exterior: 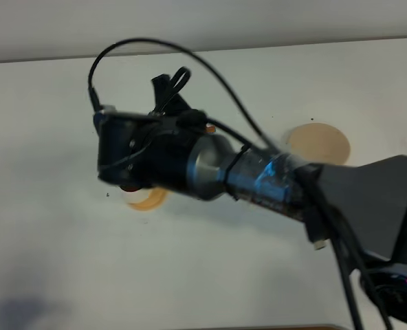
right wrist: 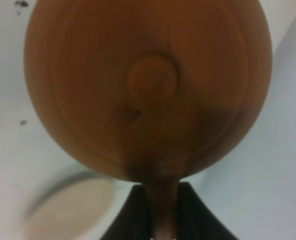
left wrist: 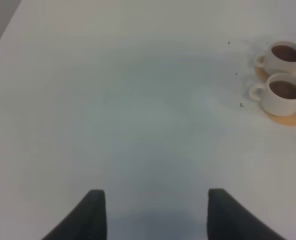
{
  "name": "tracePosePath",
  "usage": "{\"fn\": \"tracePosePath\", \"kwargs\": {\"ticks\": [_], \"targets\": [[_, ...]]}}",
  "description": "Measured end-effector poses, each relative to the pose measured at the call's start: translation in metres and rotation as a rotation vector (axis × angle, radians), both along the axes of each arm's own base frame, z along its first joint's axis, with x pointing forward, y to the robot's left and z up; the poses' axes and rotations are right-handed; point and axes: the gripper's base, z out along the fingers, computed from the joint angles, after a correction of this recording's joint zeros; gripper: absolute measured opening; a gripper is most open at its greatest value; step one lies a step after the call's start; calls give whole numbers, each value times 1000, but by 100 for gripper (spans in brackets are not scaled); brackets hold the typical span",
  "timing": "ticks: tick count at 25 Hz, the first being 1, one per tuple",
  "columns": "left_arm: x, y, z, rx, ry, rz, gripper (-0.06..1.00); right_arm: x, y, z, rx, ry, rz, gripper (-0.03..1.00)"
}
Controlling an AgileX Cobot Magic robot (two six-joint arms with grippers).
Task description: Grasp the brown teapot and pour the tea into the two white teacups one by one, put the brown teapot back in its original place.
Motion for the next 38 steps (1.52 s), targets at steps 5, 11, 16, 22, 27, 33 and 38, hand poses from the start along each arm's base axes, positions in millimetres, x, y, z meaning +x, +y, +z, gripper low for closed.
{"fn": "tracePosePath", "kwargs": {"ticks": [5, 11, 16, 22, 27, 33, 38], "targets": [[0, 0, 0, -2, 0, 1, 45, 8, -17, 18, 204, 177, -194, 9], [0, 0, 0, -2, 0, 1, 45, 16, -31, 9, 328, 399, -384, 9], [0, 0, 0, -2, 0, 1, 45, 16, -45, -21, 292, 477, -444, 9], [0, 0, 0, -1, 0, 0, 45, 20, -48, -37, 343, 496, -440, 9], [0, 0, 0, -1, 0, 0, 45, 29, -58, -19, 382, 461, -461, 9], [0, 0, 0, -1, 0, 0, 45, 66, -107, 12, 465, 444, -689, 9], [0, 0, 0, -1, 0, 0, 45, 97, -159, 18, 531, 440, -871, 9]]}}
